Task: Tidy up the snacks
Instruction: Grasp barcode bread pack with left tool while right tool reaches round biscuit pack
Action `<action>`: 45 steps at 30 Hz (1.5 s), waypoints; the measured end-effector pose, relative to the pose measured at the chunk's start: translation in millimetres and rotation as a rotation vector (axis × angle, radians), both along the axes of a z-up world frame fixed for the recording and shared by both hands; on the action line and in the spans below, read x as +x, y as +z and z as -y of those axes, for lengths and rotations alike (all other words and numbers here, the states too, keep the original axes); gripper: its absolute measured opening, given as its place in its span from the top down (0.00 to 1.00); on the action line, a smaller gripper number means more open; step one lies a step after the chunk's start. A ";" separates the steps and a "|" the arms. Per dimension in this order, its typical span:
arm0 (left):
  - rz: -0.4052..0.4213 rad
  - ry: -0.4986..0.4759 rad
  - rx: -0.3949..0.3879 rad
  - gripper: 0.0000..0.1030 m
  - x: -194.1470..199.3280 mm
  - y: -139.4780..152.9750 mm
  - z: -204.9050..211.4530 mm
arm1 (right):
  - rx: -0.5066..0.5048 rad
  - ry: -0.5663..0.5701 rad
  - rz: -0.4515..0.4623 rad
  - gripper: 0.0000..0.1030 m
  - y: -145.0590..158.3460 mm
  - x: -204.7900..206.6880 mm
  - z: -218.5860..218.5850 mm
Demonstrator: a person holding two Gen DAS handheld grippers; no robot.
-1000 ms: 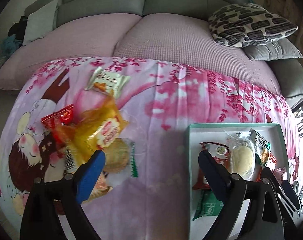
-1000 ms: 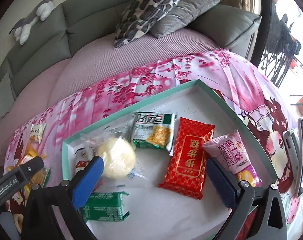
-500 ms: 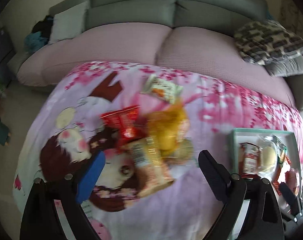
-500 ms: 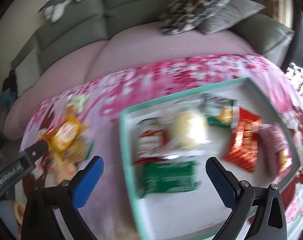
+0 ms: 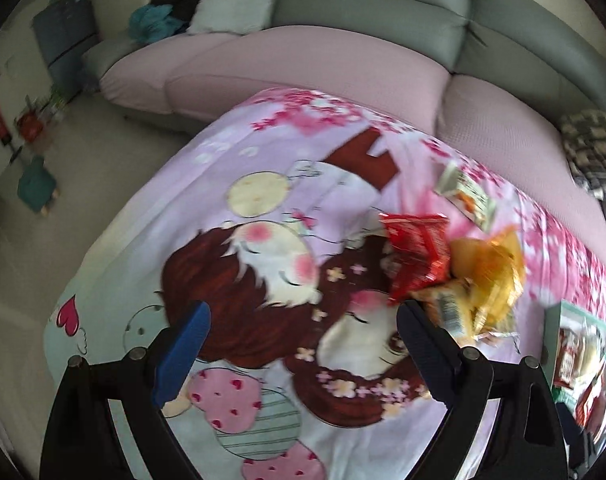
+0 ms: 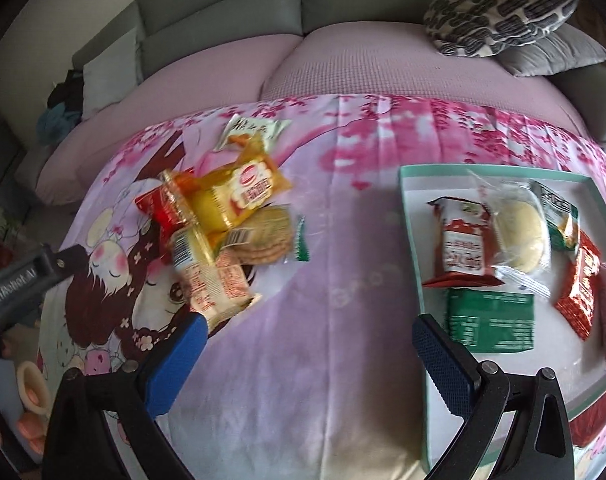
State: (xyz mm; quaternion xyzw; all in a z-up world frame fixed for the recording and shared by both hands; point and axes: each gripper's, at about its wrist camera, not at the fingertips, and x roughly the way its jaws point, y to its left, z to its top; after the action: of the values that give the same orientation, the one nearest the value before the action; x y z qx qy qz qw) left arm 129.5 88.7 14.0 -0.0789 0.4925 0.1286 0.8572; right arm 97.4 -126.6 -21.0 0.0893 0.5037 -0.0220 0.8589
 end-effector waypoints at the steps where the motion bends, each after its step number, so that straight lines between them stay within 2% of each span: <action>1: 0.002 0.018 -0.011 0.08 -0.2 -0.4 -6.4 | 0.000 0.004 0.000 0.00 -0.8 0.4 -2.2; 8: -0.025 0.020 -0.075 0.08 10.0 -13.7 -13.5 | -0.017 0.025 0.012 0.00 -5.8 8.6 -9.7; 16: -0.120 -0.024 -0.139 0.08 29.4 -44.9 -2.0 | -0.028 0.022 0.016 0.00 -15.2 24.4 -9.8; 25: -0.123 -0.048 -0.246 0.08 38.5 -48.2 5.4 | -0.035 0.009 0.034 0.00 -18.7 37.6 -3.6; 32: -0.156 -0.122 -0.301 0.08 45.7 -57.0 30.1 | -0.028 0.005 0.038 0.00 -21.7 38.8 1.3; 40: -0.183 -0.183 -0.339 0.08 56.3 -70.5 53.0 | -0.021 0.007 0.029 0.00 -22.8 35.3 3.0; 45: -0.196 -0.202 -0.330 0.09 62.5 -79.5 64.3 | -0.018 0.007 0.026 0.00 -23.4 35.4 3.2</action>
State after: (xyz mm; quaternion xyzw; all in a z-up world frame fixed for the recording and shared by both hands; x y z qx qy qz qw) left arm 192.0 24.4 -65.5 -0.1557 0.5932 -0.0335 0.7892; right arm 132.7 -129.8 -44.4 0.0800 0.4928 -0.0222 0.8662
